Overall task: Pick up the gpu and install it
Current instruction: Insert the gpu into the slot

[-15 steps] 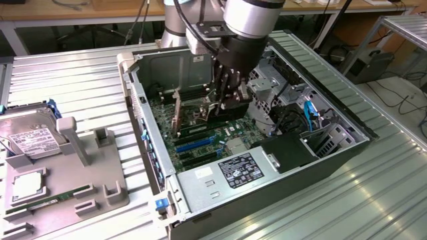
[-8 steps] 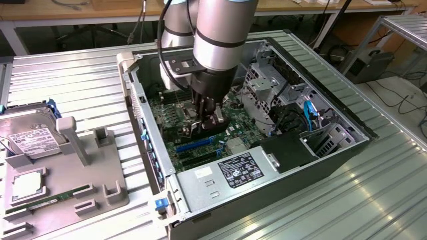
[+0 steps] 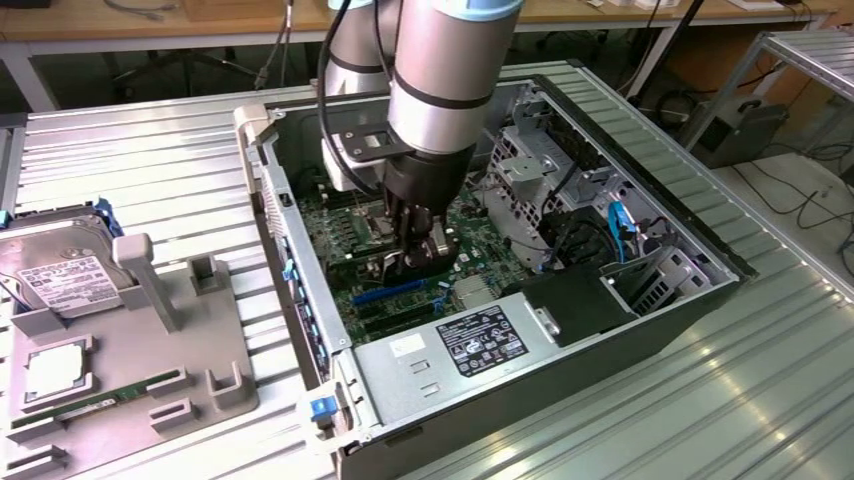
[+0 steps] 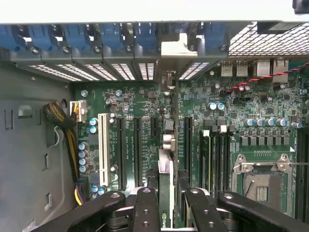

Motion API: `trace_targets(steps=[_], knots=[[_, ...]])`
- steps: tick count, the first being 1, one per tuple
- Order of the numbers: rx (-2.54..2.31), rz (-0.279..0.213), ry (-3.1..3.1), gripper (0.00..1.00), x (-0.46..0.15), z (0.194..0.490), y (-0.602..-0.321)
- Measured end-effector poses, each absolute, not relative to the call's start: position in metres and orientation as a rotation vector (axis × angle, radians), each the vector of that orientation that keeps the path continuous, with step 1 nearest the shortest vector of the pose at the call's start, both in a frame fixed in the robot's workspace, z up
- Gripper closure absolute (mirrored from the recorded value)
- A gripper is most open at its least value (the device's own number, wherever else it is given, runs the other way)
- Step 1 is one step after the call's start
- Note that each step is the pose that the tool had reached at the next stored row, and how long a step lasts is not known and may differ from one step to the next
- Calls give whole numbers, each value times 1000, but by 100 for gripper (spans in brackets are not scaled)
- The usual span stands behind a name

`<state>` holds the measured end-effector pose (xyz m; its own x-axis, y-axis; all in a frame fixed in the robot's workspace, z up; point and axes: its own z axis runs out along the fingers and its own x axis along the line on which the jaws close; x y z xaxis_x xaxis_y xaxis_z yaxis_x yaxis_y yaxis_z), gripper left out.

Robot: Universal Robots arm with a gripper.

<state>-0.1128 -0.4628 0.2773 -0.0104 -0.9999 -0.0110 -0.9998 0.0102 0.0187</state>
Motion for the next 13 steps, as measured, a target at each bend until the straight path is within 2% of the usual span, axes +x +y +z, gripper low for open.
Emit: trace_targets(steps=[13], knots=[[2200,-36,-2238,74,-116,271,-461]])
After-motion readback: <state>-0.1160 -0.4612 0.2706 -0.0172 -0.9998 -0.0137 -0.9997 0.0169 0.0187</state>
